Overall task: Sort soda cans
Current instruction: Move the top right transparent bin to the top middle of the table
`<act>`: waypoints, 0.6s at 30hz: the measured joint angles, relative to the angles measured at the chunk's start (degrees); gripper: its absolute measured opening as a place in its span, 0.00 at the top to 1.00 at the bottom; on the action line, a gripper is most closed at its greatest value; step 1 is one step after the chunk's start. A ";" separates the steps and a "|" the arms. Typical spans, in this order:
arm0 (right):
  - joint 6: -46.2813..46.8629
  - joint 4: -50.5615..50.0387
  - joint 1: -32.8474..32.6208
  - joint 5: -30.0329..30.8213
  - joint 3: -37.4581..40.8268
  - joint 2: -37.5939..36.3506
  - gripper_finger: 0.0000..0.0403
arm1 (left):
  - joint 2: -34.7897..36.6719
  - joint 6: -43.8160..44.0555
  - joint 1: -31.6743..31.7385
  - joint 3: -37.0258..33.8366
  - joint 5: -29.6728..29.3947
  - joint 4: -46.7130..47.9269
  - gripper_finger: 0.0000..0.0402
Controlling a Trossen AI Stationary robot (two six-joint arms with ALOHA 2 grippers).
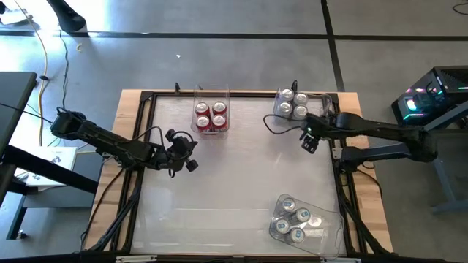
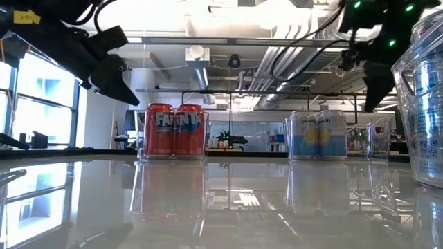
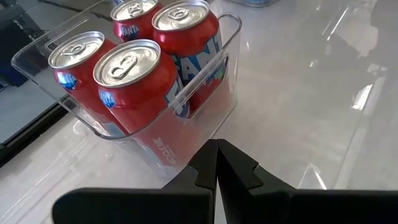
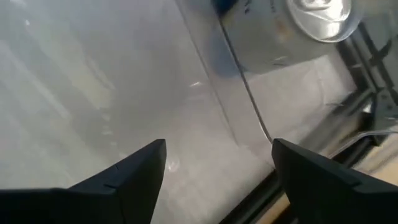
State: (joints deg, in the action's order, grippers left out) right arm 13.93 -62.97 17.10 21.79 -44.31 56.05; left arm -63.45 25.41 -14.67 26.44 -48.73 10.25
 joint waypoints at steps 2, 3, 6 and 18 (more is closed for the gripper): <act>-2.21 1.42 3.01 -0.53 0.04 2.46 0.28 | -0.40 -0.02 0.01 0.00 -0.08 -0.09 1.00; -2.67 2.28 4.28 0.40 0.04 3.82 0.28 | -0.47 -0.02 0.01 0.00 -0.18 -0.01 1.00; -5.78 4.68 8.16 1.16 0.04 7.78 0.28 | -0.42 -0.02 0.01 0.00 -0.28 -0.13 1.00; -14.21 7.28 15.55 -4.00 0.06 20.86 0.38 | -0.40 0.00 0.01 0.00 -0.28 -0.36 1.00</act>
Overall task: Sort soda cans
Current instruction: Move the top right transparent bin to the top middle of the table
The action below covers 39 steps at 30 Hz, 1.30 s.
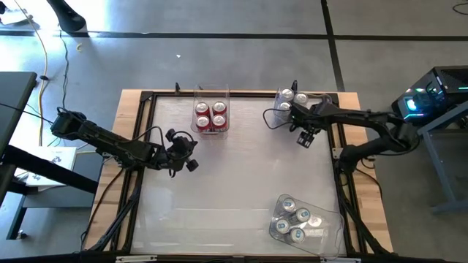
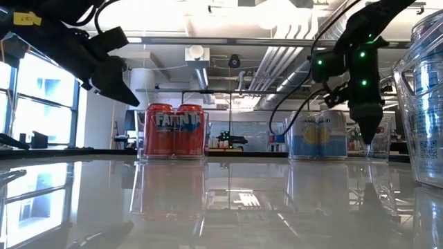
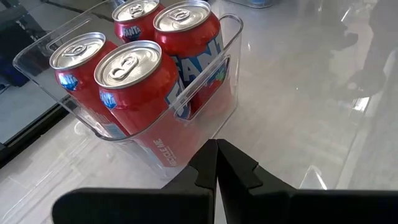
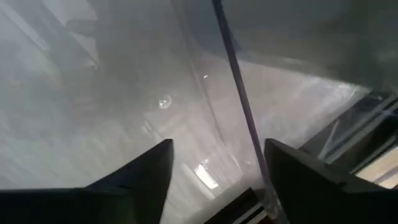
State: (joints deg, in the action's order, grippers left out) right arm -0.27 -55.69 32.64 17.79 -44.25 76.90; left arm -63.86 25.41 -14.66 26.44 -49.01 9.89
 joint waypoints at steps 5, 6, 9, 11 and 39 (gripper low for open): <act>-0.51 1.78 -0.05 -3.94 -0.01 1.69 0.60 | 0.00 0.00 0.00 0.00 0.00 -0.65 1.00; -0.11 2.31 -0.10 -4.90 -0.04 1.82 0.65 | 0.00 -0.02 0.00 0.00 0.00 -0.72 1.00; 1.27 4.30 -0.11 -8.54 -0.04 1.86 0.81 | 0.00 -0.07 0.00 0.00 0.00 -0.77 1.00; 2.81 5.38 -0.11 -10.99 -0.23 1.86 0.90 | 0.00 -0.07 0.00 0.00 0.00 -0.77 1.00; 18.43 8.51 -10.63 -16.24 -20.80 18.32 0.98 | 0.00 -0.07 0.00 0.00 0.00 -0.72 1.00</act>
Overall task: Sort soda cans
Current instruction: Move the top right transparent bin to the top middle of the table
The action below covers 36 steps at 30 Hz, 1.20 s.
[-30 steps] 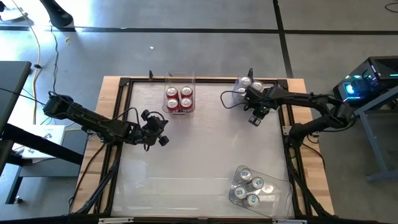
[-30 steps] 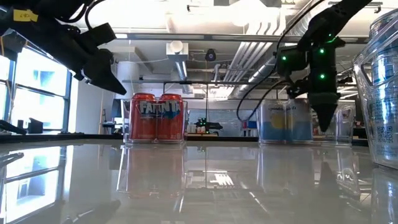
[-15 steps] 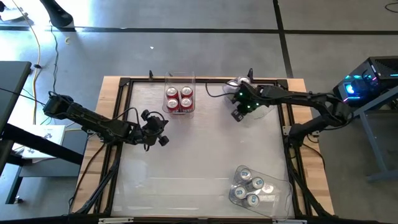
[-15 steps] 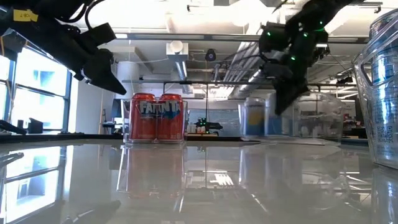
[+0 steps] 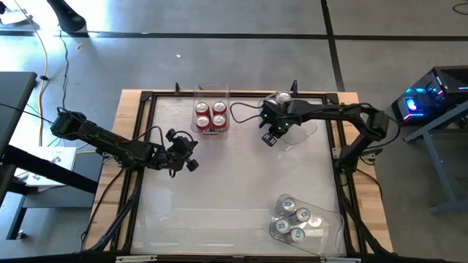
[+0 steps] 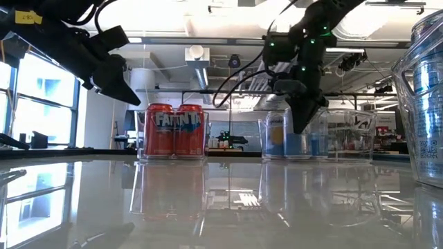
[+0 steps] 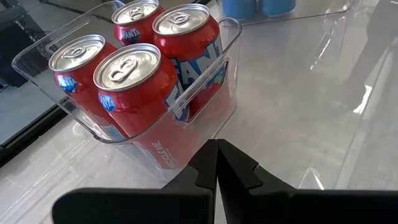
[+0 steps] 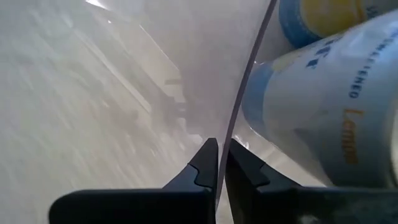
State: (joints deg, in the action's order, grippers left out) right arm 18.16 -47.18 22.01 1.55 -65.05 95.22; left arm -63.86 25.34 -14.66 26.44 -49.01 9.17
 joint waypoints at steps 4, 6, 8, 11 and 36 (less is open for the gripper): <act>-0.55 -0.50 -1.42 1.90 -0.36 0.28 0.94 | 0.00 0.00 0.00 0.00 0.00 0.00 1.00; -0.99 -0.53 -1.85 2.96 -0.33 0.36 0.88 | 0.00 0.00 0.00 0.00 0.00 0.00 1.00; -1.18 -0.49 -2.26 3.83 -0.10 0.39 0.80 | 0.00 0.02 0.00 0.00 0.00 0.00 1.00; -0.48 -0.24 -2.35 4.45 0.10 0.37 0.68 | 0.00 0.02 0.00 0.00 0.00 0.00 1.00; -7.24 0.10 -5.38 5.35 -1.52 3.73 0.99 | 0.02 0.11 -0.01 0.00 0.64 -0.04 1.00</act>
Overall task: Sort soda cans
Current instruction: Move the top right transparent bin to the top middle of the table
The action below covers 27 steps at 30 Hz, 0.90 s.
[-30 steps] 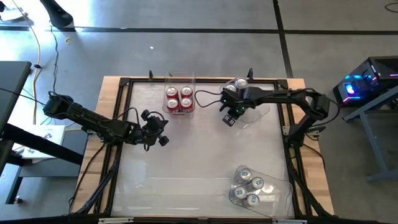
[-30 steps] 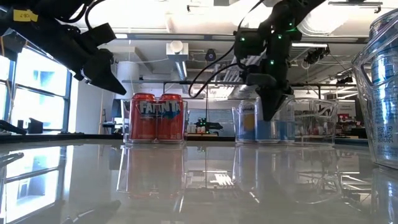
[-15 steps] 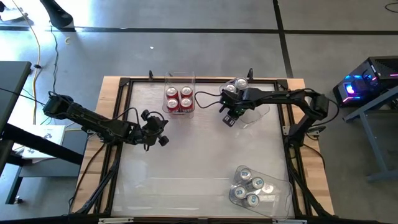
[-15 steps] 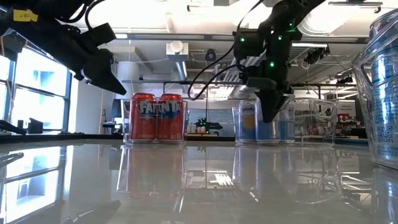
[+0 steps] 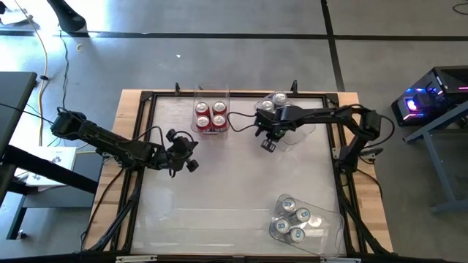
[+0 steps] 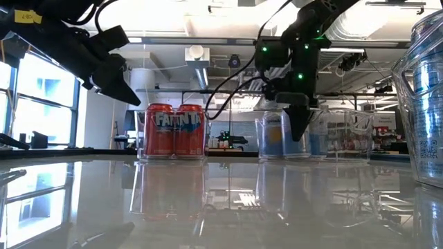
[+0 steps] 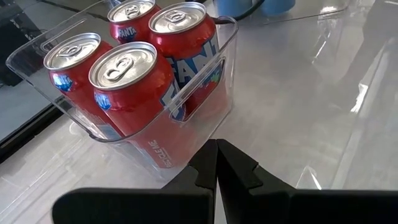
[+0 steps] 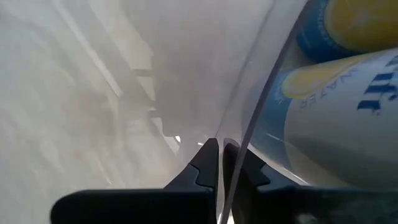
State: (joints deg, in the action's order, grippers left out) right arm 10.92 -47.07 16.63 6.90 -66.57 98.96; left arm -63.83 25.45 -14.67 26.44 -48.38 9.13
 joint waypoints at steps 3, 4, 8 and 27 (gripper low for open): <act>-2.33 0.49 -1.08 -1.00 -0.22 0.00 0.99 | 0.00 0.00 -0.01 0.00 0.02 0.00 1.00; -3.31 0.56 -1.51 -1.34 -0.24 0.00 0.99 | 0.00 0.01 -0.01 0.00 0.02 -0.02 1.00; -7.88 0.51 -3.51 -2.64 -0.34 -0.02 0.99 | 0.00 0.02 0.00 0.00 0.02 -0.02 1.00; -32.65 -6.16 -13.95 -6.75 -0.67 -0.42 1.00 | 0.00 0.13 -0.01 0.00 1.11 -0.04 1.00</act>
State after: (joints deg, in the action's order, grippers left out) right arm -21.73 -53.23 2.68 0.16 -67.24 98.54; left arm -63.83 25.58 -14.68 26.44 -47.27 9.09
